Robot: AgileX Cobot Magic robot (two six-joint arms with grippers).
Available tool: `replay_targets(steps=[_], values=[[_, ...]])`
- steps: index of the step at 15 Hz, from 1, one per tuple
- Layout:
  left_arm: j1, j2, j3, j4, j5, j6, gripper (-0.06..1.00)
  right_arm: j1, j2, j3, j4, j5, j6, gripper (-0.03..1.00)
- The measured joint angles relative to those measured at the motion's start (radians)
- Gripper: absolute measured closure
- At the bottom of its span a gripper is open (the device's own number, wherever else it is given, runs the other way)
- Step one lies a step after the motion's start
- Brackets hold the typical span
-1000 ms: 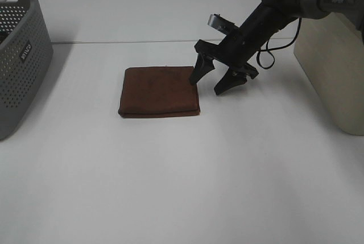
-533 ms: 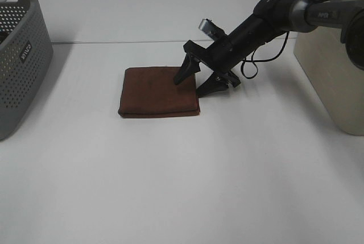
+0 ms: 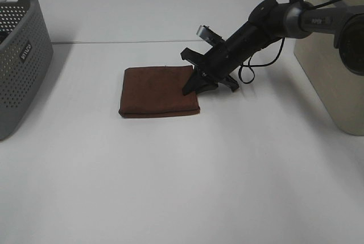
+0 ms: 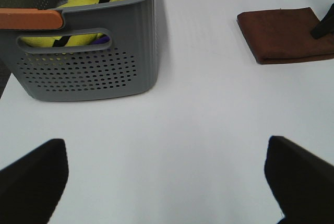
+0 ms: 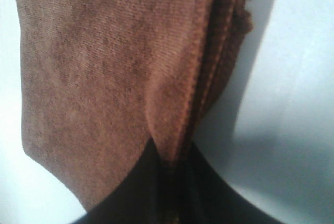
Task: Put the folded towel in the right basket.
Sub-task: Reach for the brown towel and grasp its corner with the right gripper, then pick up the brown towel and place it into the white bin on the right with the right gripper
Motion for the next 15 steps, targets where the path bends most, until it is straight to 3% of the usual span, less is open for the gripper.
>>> replay_targets(steps=[4,8,11,15], values=[[0.0,0.0,0.0,0.0,0.0,0.0,-0.03,0.0,-0.076,0.003,-0.03,0.0,-0.014,0.91],[0.0,0.0,0.0,0.0,0.0,0.0,-0.03,0.0,-0.318,0.003,-0.143,0.002,-0.025,0.91],[0.0,0.0,0.0,0.0,0.0,0.0,-0.03,0.0,-0.484,0.003,-0.28,0.007,0.003,0.91],[0.0,0.0,0.0,0.0,0.0,0.0,-0.03,-0.002,-0.663,0.003,-0.569,0.033,0.113,0.91]])
